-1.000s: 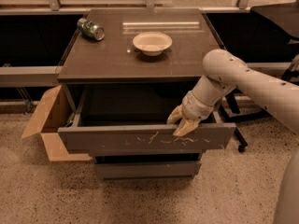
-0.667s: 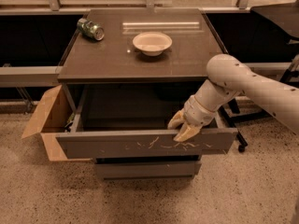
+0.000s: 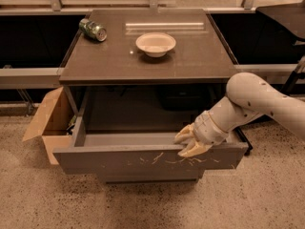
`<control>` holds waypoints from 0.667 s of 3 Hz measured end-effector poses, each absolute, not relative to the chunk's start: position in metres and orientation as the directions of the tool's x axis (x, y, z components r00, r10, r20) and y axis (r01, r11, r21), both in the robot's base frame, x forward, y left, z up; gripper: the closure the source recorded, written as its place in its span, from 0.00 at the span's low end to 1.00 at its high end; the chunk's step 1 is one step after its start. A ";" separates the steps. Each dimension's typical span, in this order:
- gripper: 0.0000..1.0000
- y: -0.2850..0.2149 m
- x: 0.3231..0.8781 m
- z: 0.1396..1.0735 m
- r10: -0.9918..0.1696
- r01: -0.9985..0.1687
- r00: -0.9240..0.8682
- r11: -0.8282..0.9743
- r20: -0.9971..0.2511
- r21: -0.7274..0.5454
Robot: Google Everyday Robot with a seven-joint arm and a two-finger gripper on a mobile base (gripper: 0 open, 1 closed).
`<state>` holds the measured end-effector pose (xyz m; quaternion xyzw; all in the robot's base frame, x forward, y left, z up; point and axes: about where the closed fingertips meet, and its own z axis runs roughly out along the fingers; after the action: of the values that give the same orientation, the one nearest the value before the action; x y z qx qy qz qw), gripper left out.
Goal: Open top drawer
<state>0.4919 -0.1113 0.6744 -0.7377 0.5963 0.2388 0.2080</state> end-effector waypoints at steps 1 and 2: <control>1.00 -0.115 0.475 0.673 -0.764 -0.986 0.142 -0.165 -0.630 -0.021; 1.00 -0.119 0.459 0.674 -0.754 -0.990 0.120 -0.138 -0.646 -0.022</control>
Offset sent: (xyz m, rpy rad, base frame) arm -0.0512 -0.0166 0.0034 0.0799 0.0075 -0.1032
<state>0.4591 -0.1193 0.6745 -0.7109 0.6134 0.2527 0.2336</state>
